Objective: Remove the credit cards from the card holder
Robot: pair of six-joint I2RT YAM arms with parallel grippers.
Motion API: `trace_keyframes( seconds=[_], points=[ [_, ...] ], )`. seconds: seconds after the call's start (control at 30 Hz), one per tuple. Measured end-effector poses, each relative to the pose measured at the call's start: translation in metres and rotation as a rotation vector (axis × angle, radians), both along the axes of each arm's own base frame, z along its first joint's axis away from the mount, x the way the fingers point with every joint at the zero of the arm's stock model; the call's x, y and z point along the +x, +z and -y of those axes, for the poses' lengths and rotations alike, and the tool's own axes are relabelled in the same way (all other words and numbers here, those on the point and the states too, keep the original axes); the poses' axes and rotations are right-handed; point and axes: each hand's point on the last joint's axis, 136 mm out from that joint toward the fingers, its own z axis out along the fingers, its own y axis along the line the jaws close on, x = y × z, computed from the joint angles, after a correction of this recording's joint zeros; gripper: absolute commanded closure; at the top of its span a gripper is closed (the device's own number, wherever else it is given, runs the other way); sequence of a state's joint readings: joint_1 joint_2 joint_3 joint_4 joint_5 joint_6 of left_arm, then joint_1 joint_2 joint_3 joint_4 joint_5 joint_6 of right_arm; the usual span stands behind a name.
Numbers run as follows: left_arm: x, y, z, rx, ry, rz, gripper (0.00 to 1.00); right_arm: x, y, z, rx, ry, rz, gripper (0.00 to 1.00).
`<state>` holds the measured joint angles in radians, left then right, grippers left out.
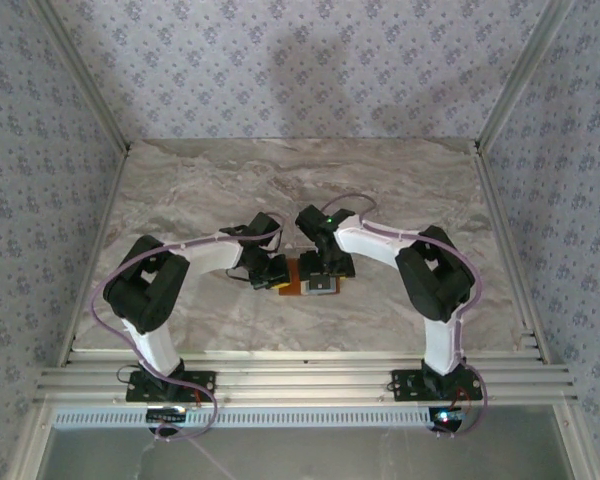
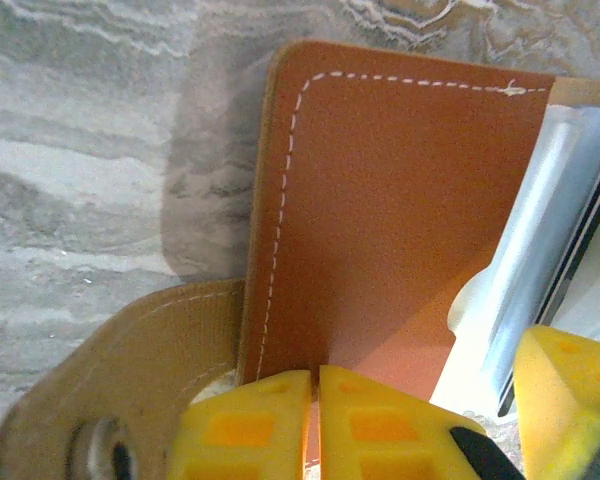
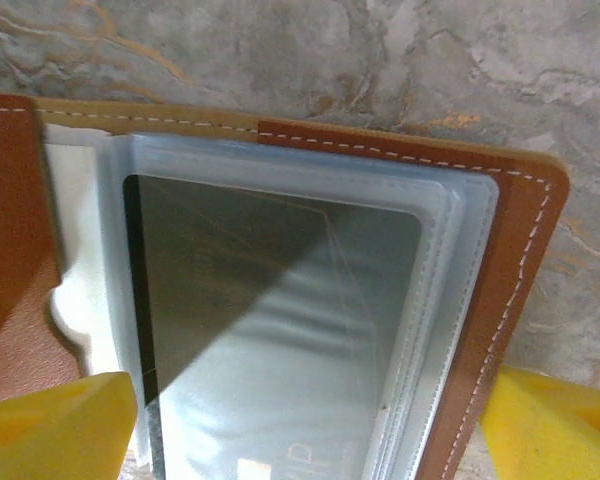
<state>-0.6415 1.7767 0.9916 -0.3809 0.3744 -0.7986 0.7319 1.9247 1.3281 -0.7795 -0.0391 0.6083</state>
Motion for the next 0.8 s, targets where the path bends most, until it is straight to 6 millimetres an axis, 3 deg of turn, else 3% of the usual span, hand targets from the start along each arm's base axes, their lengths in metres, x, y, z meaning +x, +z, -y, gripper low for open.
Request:
trace_keyframes(
  seconds=[0.13,0.33,0.53,0.8],
  points=[
    [0.0,0.0,-0.001,0.004,0.001,0.002,0.89,-0.001,-0.004,0.004,-0.008,-0.004,-0.005,0.24],
    [0.0,0.0,-0.002,0.021,0.0,0.016,0.88,-0.001,-0.006,0.005,0.016,-0.014,0.0,0.26],
    [-0.001,0.003,-0.004,0.038,0.0,0.034,0.8,-0.002,-0.006,0.001,0.047,-0.012,0.004,0.25],
    [-0.012,0.017,-0.024,0.117,0.013,0.033,0.76,-0.006,-0.002,-0.007,0.08,0.002,0.008,0.19]
  ],
)
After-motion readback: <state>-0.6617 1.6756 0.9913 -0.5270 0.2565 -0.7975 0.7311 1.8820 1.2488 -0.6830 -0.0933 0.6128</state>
